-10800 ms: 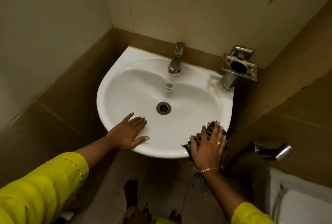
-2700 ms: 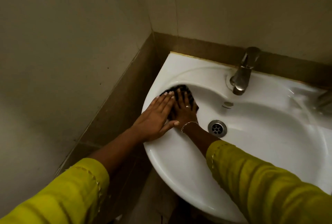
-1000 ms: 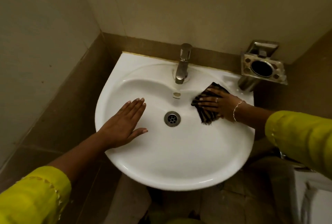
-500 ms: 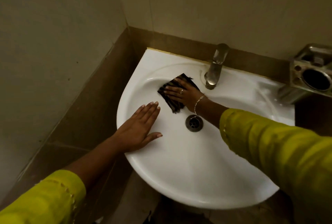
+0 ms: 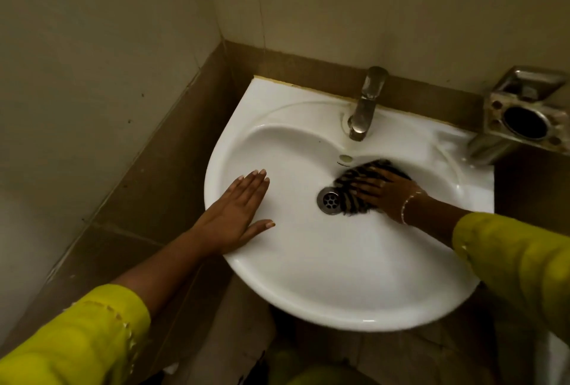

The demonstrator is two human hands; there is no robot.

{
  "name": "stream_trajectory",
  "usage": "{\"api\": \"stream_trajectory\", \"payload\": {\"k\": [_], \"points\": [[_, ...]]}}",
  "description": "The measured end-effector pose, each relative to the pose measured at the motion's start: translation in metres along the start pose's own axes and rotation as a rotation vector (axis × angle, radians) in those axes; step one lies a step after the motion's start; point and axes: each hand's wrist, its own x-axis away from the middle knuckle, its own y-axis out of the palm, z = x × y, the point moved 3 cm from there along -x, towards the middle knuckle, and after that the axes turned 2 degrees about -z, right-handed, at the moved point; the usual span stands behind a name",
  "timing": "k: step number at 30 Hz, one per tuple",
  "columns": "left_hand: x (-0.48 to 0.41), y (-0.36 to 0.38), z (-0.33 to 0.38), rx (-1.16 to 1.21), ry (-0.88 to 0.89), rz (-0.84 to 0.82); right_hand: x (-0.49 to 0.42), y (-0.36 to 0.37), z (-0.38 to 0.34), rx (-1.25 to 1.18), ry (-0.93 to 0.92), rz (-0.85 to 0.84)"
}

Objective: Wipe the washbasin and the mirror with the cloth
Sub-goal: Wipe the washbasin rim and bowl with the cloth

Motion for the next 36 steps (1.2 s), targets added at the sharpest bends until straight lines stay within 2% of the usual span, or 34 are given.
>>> {"api": "stream_trajectory", "payload": {"k": [3, 5, 6, 8, 12, 15, 18, 22, 26, 28, 31, 34, 36], "points": [[0.001, 0.002, 0.008, 0.007, 0.018, -0.001, 0.033, 0.005, -0.005, -0.172, 0.017, -0.331], [0.0, 0.002, 0.013, 0.029, 0.023, 0.002, 0.052, -0.016, -0.009, -0.411, 0.075, -0.664], [-0.001, 0.002, 0.014, 0.039, 0.022, 0.01, 0.059, -0.035, -0.01, -0.471, 0.032, -0.742], [-0.002, 0.001, 0.016, 0.055, 0.024, 0.027, 0.071, -0.059, -0.017, -0.622, 0.001, -0.786], [0.0, 0.002, 0.015, 0.064, 0.019, 0.029, 0.078, -0.051, -0.054, -0.868, -0.231, -0.655], [0.002, 0.005, 0.011, 0.074, 0.001, 0.023, 0.063, -0.051, -0.082, -1.199, -0.207, -0.555], [0.002, 0.007, 0.006, 0.087, -0.012, 0.011, 0.028, -0.072, -0.104, -1.339, -0.262, -0.339], [-0.001, 0.006, -0.003, 0.085, -0.034, 0.013, -0.033, -0.088, -0.124, -1.285, -0.299, -0.085], [-0.004, 0.005, -0.008, 0.118, -0.027, 0.014, -0.084, -0.096, -0.118, -0.94, -0.197, 0.029], [-0.005, 0.005, -0.01, 0.138, -0.027, 0.011, -0.105, -0.094, -0.107, -0.77, -0.169, 0.013], [-0.007, 0.003, -0.013, 0.129, -0.023, 0.012, -0.134, -0.089, -0.084, -0.662, -0.099, -0.032], [-0.008, 0.004, -0.015, 0.089, -0.012, 0.004, -0.15, -0.081, -0.06, -0.625, 0.008, 0.023], [-0.009, 0.004, -0.018, 0.067, -0.01, -0.004, -0.147, -0.073, -0.049, -0.687, 0.127, 0.024]]}}
